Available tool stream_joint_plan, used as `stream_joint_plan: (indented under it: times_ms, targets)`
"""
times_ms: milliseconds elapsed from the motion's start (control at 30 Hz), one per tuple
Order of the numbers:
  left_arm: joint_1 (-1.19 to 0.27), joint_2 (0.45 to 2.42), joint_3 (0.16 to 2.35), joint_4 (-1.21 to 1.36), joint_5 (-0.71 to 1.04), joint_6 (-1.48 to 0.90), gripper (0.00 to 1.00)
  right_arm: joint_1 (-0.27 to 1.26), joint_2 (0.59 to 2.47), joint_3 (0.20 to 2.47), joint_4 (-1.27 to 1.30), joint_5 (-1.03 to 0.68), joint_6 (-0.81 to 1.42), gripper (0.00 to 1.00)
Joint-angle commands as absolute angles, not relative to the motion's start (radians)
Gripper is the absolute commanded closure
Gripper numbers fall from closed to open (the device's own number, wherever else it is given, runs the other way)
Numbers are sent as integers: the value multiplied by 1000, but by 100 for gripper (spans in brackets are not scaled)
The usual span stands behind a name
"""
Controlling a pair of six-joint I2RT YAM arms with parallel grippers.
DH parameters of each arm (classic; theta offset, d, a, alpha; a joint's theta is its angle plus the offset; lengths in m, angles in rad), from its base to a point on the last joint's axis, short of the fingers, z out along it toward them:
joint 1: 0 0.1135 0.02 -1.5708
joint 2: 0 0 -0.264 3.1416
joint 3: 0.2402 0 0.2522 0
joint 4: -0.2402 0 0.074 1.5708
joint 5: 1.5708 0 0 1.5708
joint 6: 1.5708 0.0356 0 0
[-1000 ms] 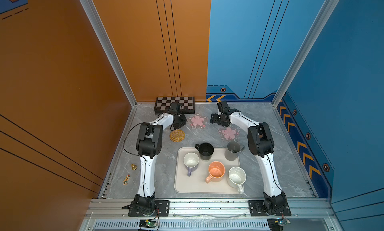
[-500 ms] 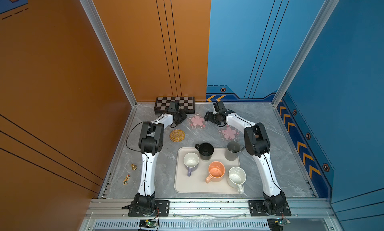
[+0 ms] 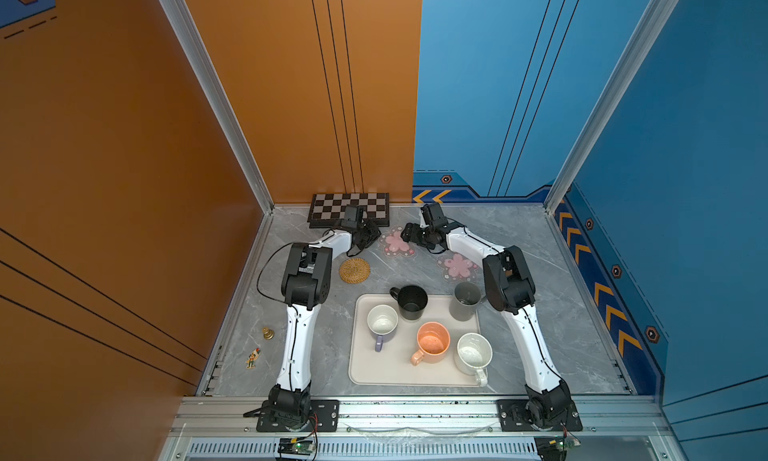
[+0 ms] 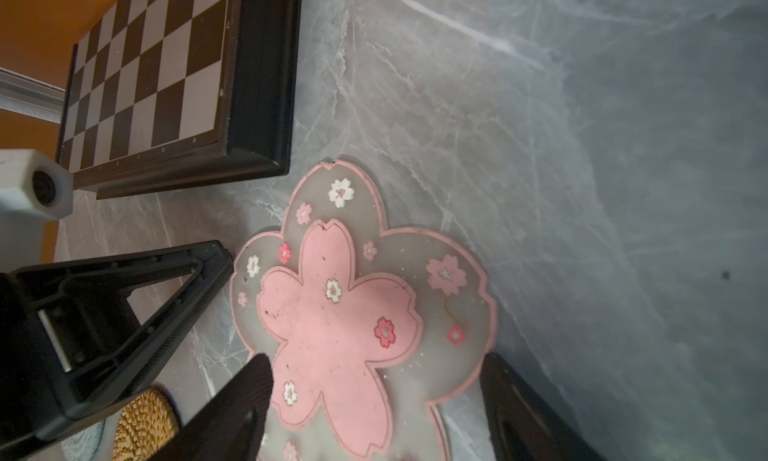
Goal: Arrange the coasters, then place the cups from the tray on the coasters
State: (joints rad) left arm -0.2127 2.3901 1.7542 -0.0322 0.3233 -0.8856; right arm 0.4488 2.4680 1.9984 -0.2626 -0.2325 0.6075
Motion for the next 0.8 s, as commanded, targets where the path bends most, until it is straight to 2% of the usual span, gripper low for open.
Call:
stream_joint_plan:
  times_ms: [0,333,767]
  targets:
    - [-233,2383,1699,-94,353,-889,79,475,2475,1922,-345,-259,629,20]
    - [-254,2305,1602,-82,353,-876,79,508,2319,1683,-345,-229,632,20]
    - [-281,2179,1433,-75,348,-852,79,533,2185,1520,-345,-204,635,20]
